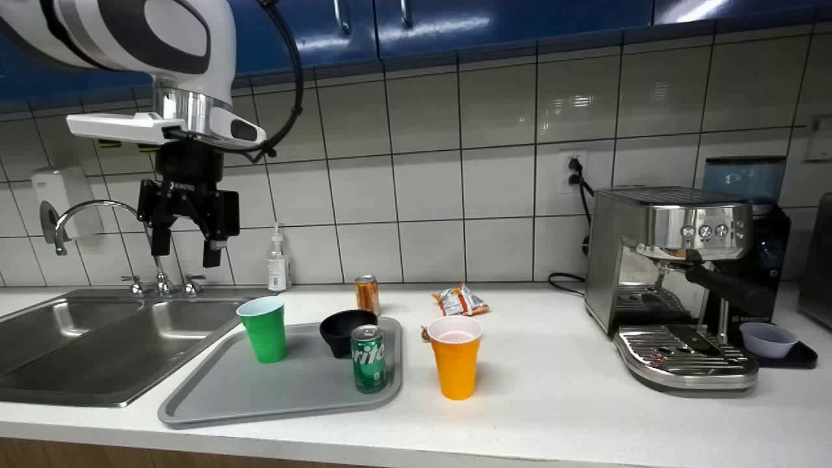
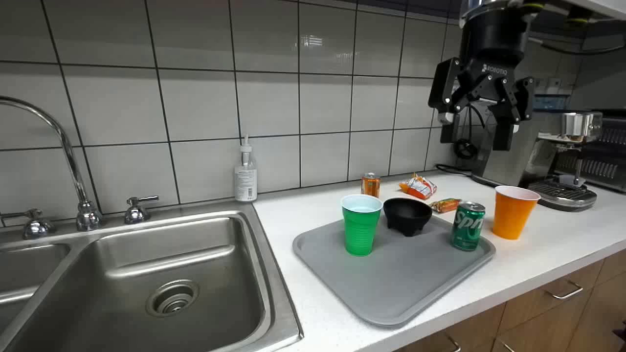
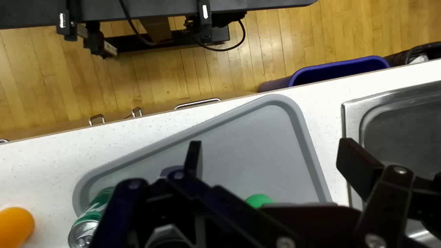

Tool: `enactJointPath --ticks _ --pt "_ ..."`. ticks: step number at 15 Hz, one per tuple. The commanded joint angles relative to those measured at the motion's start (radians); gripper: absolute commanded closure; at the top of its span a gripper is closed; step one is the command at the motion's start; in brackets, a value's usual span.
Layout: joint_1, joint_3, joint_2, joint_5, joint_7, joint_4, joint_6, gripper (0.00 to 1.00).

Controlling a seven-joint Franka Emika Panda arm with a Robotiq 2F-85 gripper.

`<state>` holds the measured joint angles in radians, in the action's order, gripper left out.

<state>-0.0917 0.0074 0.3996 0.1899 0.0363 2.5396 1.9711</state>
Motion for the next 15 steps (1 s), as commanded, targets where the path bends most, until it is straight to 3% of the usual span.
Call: enactJointPath --ticks 1,15 --pt "0.013 0.012 0.0 0.004 -0.004 -0.001 -0.002 0.0" --pt "0.012 0.019 -0.008 -0.009 -0.002 0.003 0.011 0.0"
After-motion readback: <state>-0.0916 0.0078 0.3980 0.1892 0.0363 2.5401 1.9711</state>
